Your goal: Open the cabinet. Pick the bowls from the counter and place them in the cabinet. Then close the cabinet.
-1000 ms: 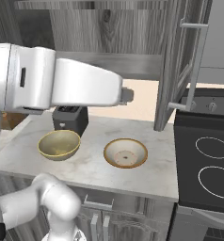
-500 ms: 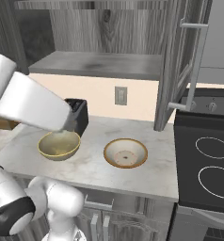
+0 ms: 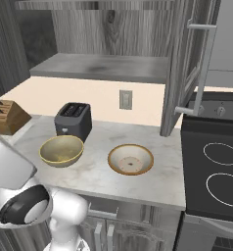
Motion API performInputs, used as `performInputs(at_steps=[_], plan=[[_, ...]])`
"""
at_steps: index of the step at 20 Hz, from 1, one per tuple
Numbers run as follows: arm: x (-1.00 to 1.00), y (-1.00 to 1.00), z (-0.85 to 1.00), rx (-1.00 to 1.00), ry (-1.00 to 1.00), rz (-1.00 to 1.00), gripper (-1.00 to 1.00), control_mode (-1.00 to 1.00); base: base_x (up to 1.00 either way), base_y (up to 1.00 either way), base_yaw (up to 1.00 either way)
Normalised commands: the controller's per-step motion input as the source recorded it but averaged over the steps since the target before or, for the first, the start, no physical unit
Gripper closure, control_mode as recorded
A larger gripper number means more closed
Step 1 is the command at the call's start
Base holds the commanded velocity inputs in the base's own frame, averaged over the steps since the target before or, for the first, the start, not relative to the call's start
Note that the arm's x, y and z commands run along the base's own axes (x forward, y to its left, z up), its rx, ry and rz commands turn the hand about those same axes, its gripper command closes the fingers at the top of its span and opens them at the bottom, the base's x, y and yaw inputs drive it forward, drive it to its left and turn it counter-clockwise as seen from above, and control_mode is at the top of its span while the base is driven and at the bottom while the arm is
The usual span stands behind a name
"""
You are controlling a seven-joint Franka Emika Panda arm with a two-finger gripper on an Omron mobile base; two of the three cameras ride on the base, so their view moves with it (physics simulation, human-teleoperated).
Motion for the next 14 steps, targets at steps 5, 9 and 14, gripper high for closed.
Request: performInputs(at_steps=[5,9,14], plan=[[0.20,0.45,-0.06,0.13,0.14,0.02,-1.00,-1.00,0.00,0.00,0.00],[0.29,0.51,-0.26,0.10,0.14,0.01,-1.00,-1.00,0.00,0.00,0.00],[0.24,0.14,-0.67,0.08,0.00,0.02,-1.00,-1.00,0.00,0.00,0.00]])
